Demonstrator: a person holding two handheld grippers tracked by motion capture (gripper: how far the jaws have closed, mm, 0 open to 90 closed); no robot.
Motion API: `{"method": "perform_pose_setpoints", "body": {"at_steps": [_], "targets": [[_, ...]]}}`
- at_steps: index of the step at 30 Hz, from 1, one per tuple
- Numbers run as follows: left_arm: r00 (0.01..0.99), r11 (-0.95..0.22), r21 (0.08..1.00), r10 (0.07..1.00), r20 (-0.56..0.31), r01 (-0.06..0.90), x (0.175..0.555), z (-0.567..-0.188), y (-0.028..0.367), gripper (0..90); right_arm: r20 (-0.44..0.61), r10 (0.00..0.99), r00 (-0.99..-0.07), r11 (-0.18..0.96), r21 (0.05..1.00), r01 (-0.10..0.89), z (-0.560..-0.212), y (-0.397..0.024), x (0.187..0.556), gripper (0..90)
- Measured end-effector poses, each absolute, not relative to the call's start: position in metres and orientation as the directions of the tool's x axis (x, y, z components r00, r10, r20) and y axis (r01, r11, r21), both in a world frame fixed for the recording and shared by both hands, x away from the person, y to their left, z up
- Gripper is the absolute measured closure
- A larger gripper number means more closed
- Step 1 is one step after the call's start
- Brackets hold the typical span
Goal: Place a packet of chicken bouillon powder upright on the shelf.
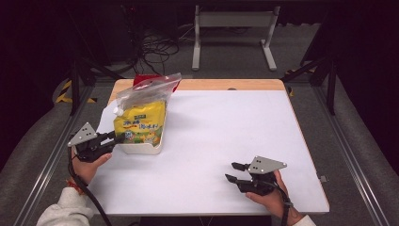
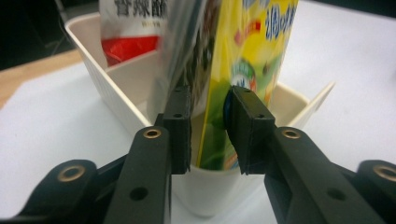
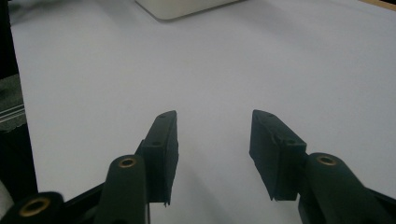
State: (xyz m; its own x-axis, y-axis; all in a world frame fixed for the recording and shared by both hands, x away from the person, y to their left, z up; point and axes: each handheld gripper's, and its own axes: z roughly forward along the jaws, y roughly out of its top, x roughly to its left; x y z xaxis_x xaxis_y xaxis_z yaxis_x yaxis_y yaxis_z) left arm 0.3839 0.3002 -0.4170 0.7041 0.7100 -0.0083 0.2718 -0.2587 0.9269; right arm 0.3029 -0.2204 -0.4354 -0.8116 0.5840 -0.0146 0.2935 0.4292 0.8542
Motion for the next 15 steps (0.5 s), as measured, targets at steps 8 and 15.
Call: {"method": "perform_pose_setpoints", "body": {"at_steps": [8,15], "targets": [[0.710,-0.250,0.942,0.704,0.017,0.225,0.3788,-0.4075,0.2932,67.3,-0.017,0.584,-0.812,0.429,0.855,0.291,-0.4350,-0.2204,0.3028,51.7],[0.711,-0.268,0.939,0.702,0.037,0.216,0.3781,-0.4064,0.2911,80.9,-0.015,0.584,-0.812,0.431,0.853,0.294,-0.4357,-0.2202,0.3031,51.6]]}}
